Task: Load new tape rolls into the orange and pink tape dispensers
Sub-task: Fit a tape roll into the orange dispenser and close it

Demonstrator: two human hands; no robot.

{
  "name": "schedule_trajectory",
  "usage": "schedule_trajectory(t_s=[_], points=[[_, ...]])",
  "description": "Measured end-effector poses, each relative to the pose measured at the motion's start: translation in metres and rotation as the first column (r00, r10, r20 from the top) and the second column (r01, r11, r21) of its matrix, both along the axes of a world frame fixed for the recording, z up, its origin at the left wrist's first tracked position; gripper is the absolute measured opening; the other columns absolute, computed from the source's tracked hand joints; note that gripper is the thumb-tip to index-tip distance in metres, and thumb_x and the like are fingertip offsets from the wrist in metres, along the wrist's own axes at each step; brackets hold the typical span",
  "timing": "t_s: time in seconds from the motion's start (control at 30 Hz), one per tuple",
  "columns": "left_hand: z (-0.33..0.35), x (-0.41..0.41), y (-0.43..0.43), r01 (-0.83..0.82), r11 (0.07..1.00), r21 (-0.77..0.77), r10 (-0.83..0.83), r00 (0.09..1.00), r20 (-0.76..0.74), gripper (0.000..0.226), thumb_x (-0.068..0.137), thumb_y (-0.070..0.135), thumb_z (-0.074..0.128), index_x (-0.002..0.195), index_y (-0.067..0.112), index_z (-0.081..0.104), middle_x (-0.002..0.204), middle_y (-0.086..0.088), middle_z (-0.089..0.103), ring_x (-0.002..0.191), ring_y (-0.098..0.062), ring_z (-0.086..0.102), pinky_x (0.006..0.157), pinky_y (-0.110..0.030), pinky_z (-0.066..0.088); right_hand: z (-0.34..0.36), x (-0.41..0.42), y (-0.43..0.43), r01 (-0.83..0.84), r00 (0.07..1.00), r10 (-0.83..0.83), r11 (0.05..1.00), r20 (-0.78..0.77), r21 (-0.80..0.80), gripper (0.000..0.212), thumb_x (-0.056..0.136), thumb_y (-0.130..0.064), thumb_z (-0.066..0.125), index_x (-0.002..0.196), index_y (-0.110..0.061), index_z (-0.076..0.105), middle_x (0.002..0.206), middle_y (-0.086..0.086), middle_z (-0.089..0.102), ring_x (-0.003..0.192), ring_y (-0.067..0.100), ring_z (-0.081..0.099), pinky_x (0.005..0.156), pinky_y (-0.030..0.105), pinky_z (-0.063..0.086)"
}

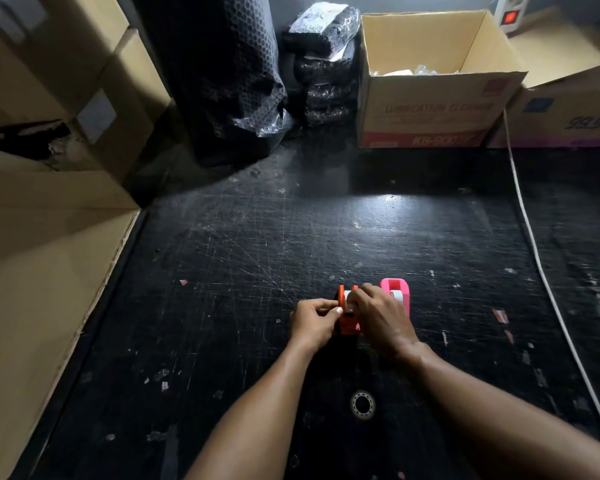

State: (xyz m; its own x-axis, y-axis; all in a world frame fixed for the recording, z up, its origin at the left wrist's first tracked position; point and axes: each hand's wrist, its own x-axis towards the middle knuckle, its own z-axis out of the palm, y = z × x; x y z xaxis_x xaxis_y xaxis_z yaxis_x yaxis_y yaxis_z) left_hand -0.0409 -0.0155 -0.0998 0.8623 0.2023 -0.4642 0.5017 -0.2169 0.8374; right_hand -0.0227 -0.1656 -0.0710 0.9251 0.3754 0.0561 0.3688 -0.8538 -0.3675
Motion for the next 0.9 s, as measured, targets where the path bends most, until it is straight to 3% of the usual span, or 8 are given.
schedule_trajectory(t_s=[0.1, 0.2, 0.33, 0.47, 0.57, 0.67, 0.8, 0.9], points=[[0.002, 0.000, -0.002, -0.024, 1.000, -0.007, 0.024, 1.000, -0.009, 0.011, 0.082, 0.014, 0.074, 0.088, 0.020, 0.080, 0.089, -0.001, 0.080, 0.086, -0.017, 0.076, 0.086, -0.040, 0.062, 0.002, -0.006, 0.002, -0.012, 1.000, 0.012, 1.000, -0.015, 0.006, 0.012, 0.085, -0.022, 0.065, 0.089, -0.011, 0.061, 0.083, 0.008, 0.062, 0.076, 0.030, 0.061, 0.055, 0.033, 0.031], [0.003, -0.001, -0.005, -0.059, 0.995, -0.082, 0.055, 0.997, -0.049, 0.014, 0.085, 0.009, 0.072, 0.081, 0.020, 0.079, 0.089, -0.007, 0.079, 0.087, -0.027, 0.077, 0.080, -0.048, 0.063, 0.001, -0.026, -0.003, -0.042, 0.998, 0.043, 0.999, -0.038, 0.020, 0.017, 0.085, -0.021, 0.066, 0.098, -0.011, 0.063, 0.088, 0.009, 0.062, 0.080, 0.029, 0.060, 0.051, 0.035, 0.033], [0.004, -0.002, -0.005, -0.051, 0.999, -0.020, 0.050, 0.998, -0.023, 0.012, 0.086, 0.010, 0.071, 0.096, 0.010, 0.079, 0.093, -0.007, 0.079, 0.085, -0.022, 0.076, 0.074, -0.035, 0.064, -0.009, -0.057, -0.009, 0.011, 0.997, -0.011, 1.000, -0.076, 0.008, 0.013, 0.086, -0.027, 0.063, 0.095, -0.017, 0.060, 0.090, 0.001, 0.059, 0.083, 0.022, 0.055, 0.049, 0.040, 0.045], [0.004, -0.002, -0.005, -0.053, 0.999, -0.004, 0.053, 0.998, -0.030, 0.011, 0.086, 0.013, 0.072, 0.095, 0.012, 0.079, 0.092, -0.005, 0.079, 0.083, -0.020, 0.076, 0.076, -0.035, 0.064, -0.014, -0.064, -0.005, 0.070, 0.992, -0.071, 0.997, -0.100, -0.013, 0.015, 0.082, -0.026, 0.068, 0.094, -0.019, 0.062, 0.090, -0.002, 0.060, 0.082, 0.020, 0.056, 0.049, 0.037, 0.049], [0.007, -0.002, -0.006, -0.055, 0.998, 0.017, 0.055, 0.998, -0.032, 0.011, 0.085, 0.015, 0.072, 0.094, 0.014, 0.079, 0.093, -0.004, 0.079, 0.085, -0.018, 0.076, 0.081, -0.037, 0.063, -0.015, -0.064, -0.003, 0.065, 0.994, -0.071, 0.995, -0.081, -0.076, 0.025, 0.069, -0.024, 0.081, 0.088, -0.021, 0.065, 0.081, -0.004, 0.061, 0.074, 0.020, 0.057, 0.041, 0.031, 0.044], [0.006, -0.003, -0.005, -0.018, 0.997, 0.073, 0.020, 0.999, -0.025, 0.013, 0.084, 0.020, 0.073, 0.094, 0.016, 0.080, 0.094, 0.001, 0.080, 0.087, -0.012, 0.074, 0.087, -0.031, 0.060, -0.018, -0.066, -0.006, 0.072, 0.996, -0.077, 0.993, -0.042, -0.096, 0.029, 0.064, -0.025, 0.085, 0.087, -0.025, 0.067, 0.075, -0.006, 0.061, 0.068, 0.018, 0.057, 0.038, 0.028, 0.044], [0.007, -0.006, -0.001, -0.021, 0.998, 0.053, 0.024, 0.998, -0.054, 0.018, 0.082, 0.033, 0.075, 0.091, 0.019, 0.079, 0.088, 0.003, 0.080, 0.079, -0.013, 0.075, 0.080, -0.042, 0.063, -0.020, -0.070, -0.018, 0.139, 0.989, -0.137, 0.990, -0.060, 0.028, 0.015, 0.074, -0.032, 0.075, 0.084, -0.027, 0.065, 0.074, -0.007, 0.060, 0.067, 0.017, 0.059, 0.047, 0.032, 0.047], [0.007, -0.008, 0.003, -0.017, 0.999, 0.050, 0.020, 0.998, -0.057, 0.016, 0.081, 0.038, 0.071, 0.088, 0.024, 0.078, 0.087, 0.002, 0.079, 0.077, -0.017, 0.075, 0.077, -0.045, 0.064, -0.013, -0.059, -0.020, 0.277, 0.957, -0.249, 0.937, -0.151, 0.211, 0.015, 0.081, -0.032, 0.062, 0.090, -0.023, 0.069, 0.087, -0.003, 0.071, 0.079, 0.020, 0.066, 0.066, 0.035, 0.052]])
